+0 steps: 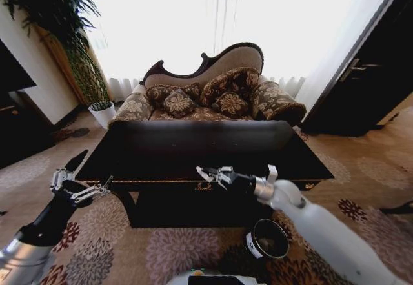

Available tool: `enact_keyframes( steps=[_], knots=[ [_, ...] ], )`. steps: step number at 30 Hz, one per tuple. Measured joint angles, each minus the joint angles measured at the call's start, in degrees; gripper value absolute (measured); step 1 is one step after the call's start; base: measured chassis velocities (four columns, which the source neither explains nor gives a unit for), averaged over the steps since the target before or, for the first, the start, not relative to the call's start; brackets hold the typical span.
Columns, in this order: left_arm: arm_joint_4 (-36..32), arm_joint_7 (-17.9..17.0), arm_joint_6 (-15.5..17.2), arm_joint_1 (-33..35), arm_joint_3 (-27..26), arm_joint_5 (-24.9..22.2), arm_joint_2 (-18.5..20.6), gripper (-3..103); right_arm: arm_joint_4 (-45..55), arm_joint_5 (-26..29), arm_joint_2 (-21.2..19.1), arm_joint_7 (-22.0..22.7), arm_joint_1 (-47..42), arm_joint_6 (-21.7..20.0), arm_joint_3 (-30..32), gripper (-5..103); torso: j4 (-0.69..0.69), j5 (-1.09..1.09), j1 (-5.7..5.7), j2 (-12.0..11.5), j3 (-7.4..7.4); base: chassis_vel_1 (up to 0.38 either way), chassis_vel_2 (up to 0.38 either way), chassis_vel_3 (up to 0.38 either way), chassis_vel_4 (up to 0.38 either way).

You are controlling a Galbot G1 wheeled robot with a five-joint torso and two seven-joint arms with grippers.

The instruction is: Move to the front of the table and place the trash on the table into the trash bin.

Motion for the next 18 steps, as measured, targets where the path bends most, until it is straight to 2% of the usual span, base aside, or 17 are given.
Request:
enact_keyframes(
  steps=[1, 4, 7, 8, 12, 13, 17, 18],
  knots=[
    [0.00, 0.00, 0.00, -0.16, 0.14, -0.01, 0.24, 100, -0.58, -1.29, 1.15, -1.90, -3.04, 0.93, 1.70, 0, 0.00, 0.01, 0.00, -0.01, 0.00, 0.000, 0.000, 0.000, 0.000],
    [0.00, 0.00, 0.00, -0.33, 0.19, -0.05, 0.48, 100, -1.53, -3.95, 1.88, -2.98, -5.15, 1.92, 3.06, 0, -0.01, 0.01, 0.00, -0.01, 0.00, 0.000, 0.000, 0.000, 0.000],
    [0.00, 0.00, 0.00, -0.53, 0.23, -0.36, 0.74, 100, -3.34, -10.54, 2.60, -3.07, -7.44, 2.38, 5.27, 0, -0.01, 0.02, 0.00, -0.01, 0.00, 0.000, 0.000, 0.000, 0.000],
    [0.00, 0.00, 0.00, -0.53, 0.23, -0.36, 0.74, 100, -3.34, -10.54, 2.60, -3.07, -7.44, 2.38, 5.27, 0, -0.01, 0.02, 0.00, -0.01, 0.00, 0.000, 0.000, 0.000, 0.000],
    [0.00, 0.00, -0.03, -0.64, -0.12, -1.05, 1.18, 100, -7.31, -19.93, 3.19, -3.05, -9.68, 3.51, 8.16, 0, 0.01, 0.00, 0.00, -0.01, 0.00, 0.000, 0.000, 0.000, 0.000],
    [0.00, 0.00, -0.03, -0.64, -0.12, -1.05, 1.18, 100, -7.31, -19.93, 3.19, -3.05, -9.68, 3.51, 8.16, 0, 0.01, 0.00, 0.00, -0.01, 0.00, 0.000, 0.000, 0.000, 0.000],
    [0.00, 0.00, -0.17, -0.70, -0.40, -1.53, 1.42, 100, -13.74, -26.38, 4.03, -4.38, -11.68, 7.56, 8.56, 0, 0.00, 0.02, 0.00, -0.01, 0.00, 0.000, 0.000, 0.000, 0.000],
    [0.00, 0.00, -0.17, -0.70, -0.40, -1.53, 1.42, 100, -13.74, -26.38, 4.03, -4.38, -11.68, 7.56, 8.56, 0, 0.00, 0.02, 0.00, -0.01, 0.00, 0.000, 0.000, 0.000, 0.000]
  ],
)
